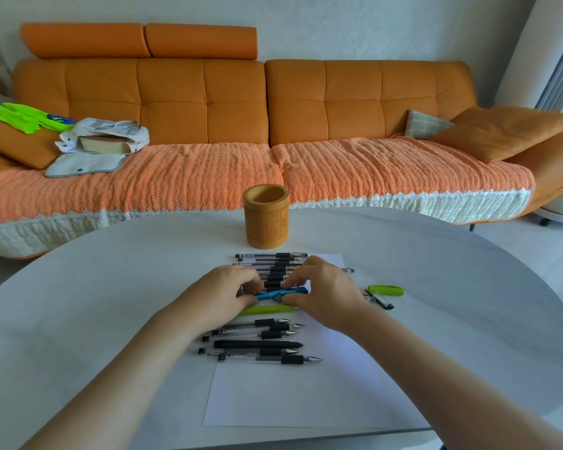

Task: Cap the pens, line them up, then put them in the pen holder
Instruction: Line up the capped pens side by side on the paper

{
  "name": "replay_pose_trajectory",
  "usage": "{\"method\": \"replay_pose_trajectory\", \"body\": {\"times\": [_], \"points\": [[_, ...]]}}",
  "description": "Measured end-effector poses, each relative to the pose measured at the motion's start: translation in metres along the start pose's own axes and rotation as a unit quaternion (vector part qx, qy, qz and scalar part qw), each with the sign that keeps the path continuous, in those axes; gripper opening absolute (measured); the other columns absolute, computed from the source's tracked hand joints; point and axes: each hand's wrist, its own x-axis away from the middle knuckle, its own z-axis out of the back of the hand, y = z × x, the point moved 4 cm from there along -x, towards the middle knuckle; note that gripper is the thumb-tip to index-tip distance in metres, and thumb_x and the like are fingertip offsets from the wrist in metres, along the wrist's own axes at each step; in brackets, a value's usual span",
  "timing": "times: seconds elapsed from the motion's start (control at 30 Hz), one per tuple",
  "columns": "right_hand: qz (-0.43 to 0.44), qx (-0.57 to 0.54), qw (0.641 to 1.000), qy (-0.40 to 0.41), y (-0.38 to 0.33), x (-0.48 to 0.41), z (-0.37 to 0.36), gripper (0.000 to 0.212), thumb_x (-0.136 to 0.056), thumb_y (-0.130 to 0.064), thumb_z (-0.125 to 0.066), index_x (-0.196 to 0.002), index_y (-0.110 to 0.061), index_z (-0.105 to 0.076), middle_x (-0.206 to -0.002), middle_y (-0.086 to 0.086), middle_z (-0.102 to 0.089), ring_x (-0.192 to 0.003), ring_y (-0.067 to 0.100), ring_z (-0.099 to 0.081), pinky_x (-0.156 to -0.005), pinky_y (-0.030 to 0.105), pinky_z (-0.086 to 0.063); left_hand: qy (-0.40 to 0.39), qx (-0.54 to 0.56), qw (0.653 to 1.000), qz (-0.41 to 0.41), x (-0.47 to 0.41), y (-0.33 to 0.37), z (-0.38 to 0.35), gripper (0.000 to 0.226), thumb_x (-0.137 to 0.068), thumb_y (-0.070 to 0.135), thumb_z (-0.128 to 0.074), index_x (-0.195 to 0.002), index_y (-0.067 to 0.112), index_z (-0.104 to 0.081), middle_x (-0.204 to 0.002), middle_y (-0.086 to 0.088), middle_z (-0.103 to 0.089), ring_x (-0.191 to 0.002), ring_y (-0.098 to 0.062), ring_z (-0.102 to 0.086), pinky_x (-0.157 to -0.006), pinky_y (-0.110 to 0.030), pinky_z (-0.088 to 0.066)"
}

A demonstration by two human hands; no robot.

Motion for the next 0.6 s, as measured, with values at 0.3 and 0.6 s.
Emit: {"method": "replay_pose_trajectory", "body": {"times": [0.3, 0.6], "points": [[0.084, 0.025, 0.996, -0.029, -0.008, 0.007, 0.009, 0.008, -0.084, -0.039, -0.068, -0.088, -0.033, -0.072, -0.093, -0.014, -0.058, -0.082, 0.005, -0.055, -0.071, 0.031, -0.052, 0.051, -0.046, 0.997, -0.046, 0.001, 0.008, 0.003, 0.011, -0.085, 0.026, -0.070, -0.093, 0.029, -0.064, -0.095, 0.020, -0.051, -0.091, -0.003, -0.048, -0.079, -0.028, -0.047], [0.067, 0.051, 0.995, -0.058, 0.001, 0.014, 0.006, 0.012, -0.087, -0.039, -0.068, -0.095, -0.031, -0.073, -0.094, -0.013, -0.058, -0.078, 0.008, -0.052, -0.066, 0.026, -0.042, -0.011, -0.053, 0.996, -0.073, 0.001, 0.029, -0.009, 0.020, -0.081, 0.041, -0.070, -0.097, 0.036, -0.060, -0.093, 0.015, -0.053, -0.091, -0.007, -0.050, -0.079, -0.036, -0.049]]}}
